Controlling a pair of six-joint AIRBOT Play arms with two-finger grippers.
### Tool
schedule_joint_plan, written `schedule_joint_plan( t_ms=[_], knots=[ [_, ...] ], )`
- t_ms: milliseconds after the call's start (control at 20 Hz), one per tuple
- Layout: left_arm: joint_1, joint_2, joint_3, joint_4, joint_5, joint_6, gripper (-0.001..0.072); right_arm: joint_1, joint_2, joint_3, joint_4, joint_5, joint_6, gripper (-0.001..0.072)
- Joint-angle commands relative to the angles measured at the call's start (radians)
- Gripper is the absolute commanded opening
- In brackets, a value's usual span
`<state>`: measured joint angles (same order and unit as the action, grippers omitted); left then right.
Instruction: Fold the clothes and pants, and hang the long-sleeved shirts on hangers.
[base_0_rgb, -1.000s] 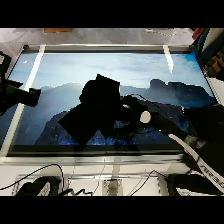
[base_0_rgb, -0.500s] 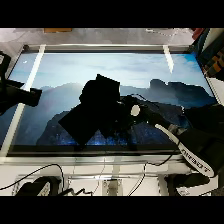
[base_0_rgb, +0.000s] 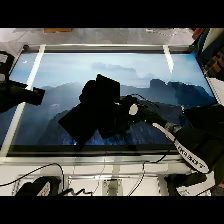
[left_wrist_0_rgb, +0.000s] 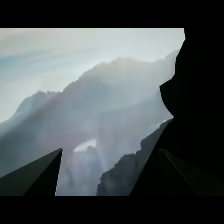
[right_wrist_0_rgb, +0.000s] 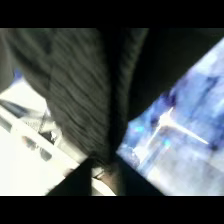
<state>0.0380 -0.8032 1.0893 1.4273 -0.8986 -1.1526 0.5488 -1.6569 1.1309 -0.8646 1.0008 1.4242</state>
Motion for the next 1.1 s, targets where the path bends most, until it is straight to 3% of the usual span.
schedule_joint_plan(
  t_ms=[0,50,150,200,250,450,550,750,800,900,950,1050],
  knots=[
    [0.0,-0.006,-0.001,0.0,0.0,-0.101,0.0691,0.001,0.012,0.002,0.019,0.032,-0.059,0.0015],
    [0.0,-0.006,-0.001,0.0,0.0,-0.128,0.0623,0.0,0.027,0.002,0.018,0.017,-0.081,0.0015],
    [0.002,-0.007,-0.002,0.004,-0.002,-0.13,0.0211,0.0,0.077,0.002,-0.013,-0.047,-0.095,0.0014],
    [0.002,-0.011,-0.003,0.004,-0.004,-0.131,0.0062,0.0,0.111,0.002,-0.045,-0.086,-0.095,0.0014],
    [0.002,-0.018,-0.008,0.003,-0.007,-0.131,0.0012,-0.003,0.15,0.002,-0.087,-0.13,-0.095,0.0014],
    [0.002,-0.083,-0.055,0.0,-0.161,-0.131,0.0011,-0.046,0.282,0.001,-0.188,-0.211,-0.091,0.0014],
    [0.001,-0.127,-0.128,-0.01,-0.218,-0.174,0.001,-0.063,0.304,0.001,-0.187,-0.211,-0.091,0.0014],
    [0.001,-0.163,-0.347,-0.253,-0.213,-0.195,0.0024,-0.063,0.301,0.001,-0.185,-0.218,-0.091,0.0014],
    [0.001,-0.164,-0.399,-0.313,-0.213,-0.194,0.0095,-0.063,0.301,0.001,-0.186,-0.221,-0.091,0.0014],
    [0.0,-0.165,-0.484,-0.386,-0.209,-0.195,0.0424,-0.063,0.301,0.001,-0.185,-0.237,-0.091,0.0014],
    [0.0,-0.165,-0.525,-0.397,-0.197,-0.195,0.0493,-0.063,0.301,0.001,-0.185,-0.243,-0.091,0.0015],
    [0.0,-0.165,-0.596,-0.434,-0.14,-0.194,0.0493,-0.063,0.301,0.001,-0.185,-0.256,-0.091,0.0015]
  ],
)
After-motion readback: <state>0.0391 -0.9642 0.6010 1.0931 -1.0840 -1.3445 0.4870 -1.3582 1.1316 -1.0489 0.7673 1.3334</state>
